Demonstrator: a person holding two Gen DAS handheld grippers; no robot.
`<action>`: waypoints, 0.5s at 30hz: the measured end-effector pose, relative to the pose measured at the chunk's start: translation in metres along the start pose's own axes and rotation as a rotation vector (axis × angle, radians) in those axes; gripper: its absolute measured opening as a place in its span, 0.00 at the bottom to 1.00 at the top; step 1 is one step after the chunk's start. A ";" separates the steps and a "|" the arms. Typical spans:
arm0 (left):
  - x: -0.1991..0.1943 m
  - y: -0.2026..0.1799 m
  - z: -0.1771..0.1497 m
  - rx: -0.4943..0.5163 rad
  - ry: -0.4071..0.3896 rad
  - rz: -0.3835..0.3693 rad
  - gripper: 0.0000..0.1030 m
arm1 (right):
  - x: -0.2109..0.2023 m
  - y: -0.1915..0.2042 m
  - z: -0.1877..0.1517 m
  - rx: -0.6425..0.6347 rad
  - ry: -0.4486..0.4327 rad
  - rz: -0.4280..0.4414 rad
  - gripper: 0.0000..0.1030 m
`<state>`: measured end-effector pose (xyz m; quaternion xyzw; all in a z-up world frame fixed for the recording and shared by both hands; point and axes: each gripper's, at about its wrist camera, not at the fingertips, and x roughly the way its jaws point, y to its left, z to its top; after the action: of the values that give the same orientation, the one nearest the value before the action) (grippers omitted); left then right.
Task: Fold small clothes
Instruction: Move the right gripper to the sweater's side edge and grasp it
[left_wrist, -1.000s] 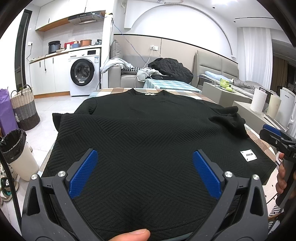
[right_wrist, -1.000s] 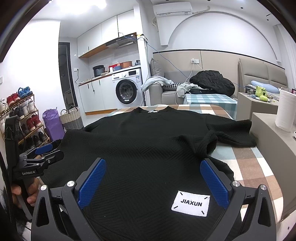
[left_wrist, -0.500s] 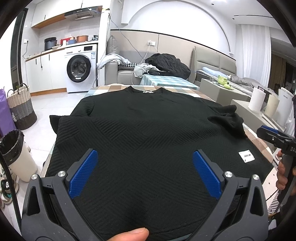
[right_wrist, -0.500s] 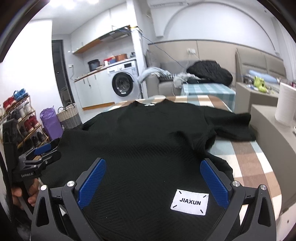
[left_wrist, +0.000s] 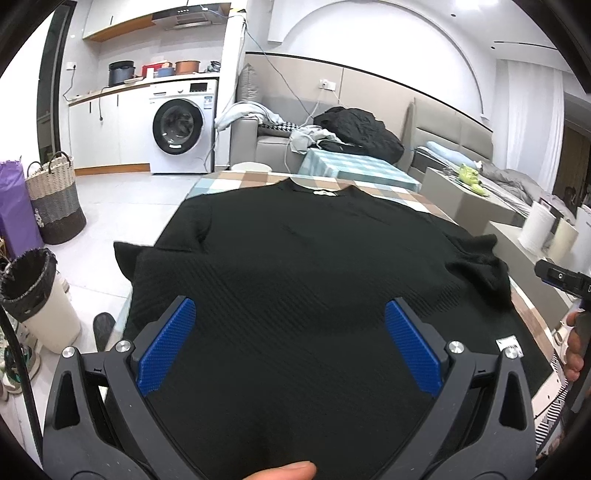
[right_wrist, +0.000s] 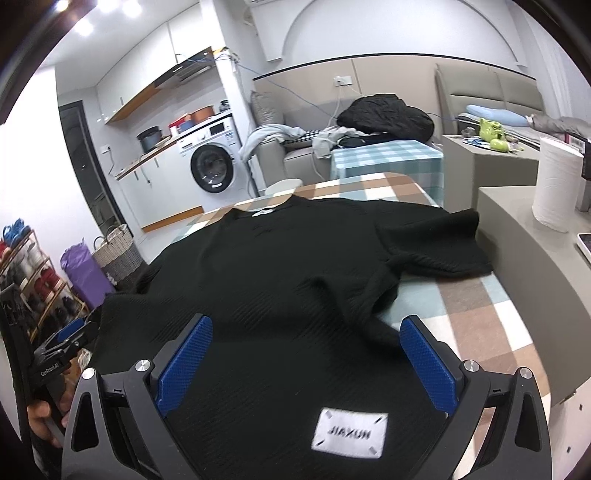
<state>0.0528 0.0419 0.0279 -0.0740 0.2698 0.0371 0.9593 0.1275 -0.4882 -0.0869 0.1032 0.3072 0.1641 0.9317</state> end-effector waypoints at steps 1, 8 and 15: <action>0.003 0.002 0.004 -0.001 0.000 0.008 0.99 | 0.003 -0.003 0.004 0.005 0.007 -0.014 1.00; 0.026 0.012 0.028 0.007 0.004 0.034 0.99 | 0.029 -0.045 0.027 0.156 0.080 -0.008 0.99; 0.060 0.018 0.048 -0.025 0.041 -0.011 0.94 | 0.048 -0.114 0.049 0.367 0.098 -0.075 0.93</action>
<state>0.1263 0.0696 0.0344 -0.0880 0.2886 0.0336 0.9528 0.2206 -0.5807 -0.1077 0.2520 0.3805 0.0754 0.8866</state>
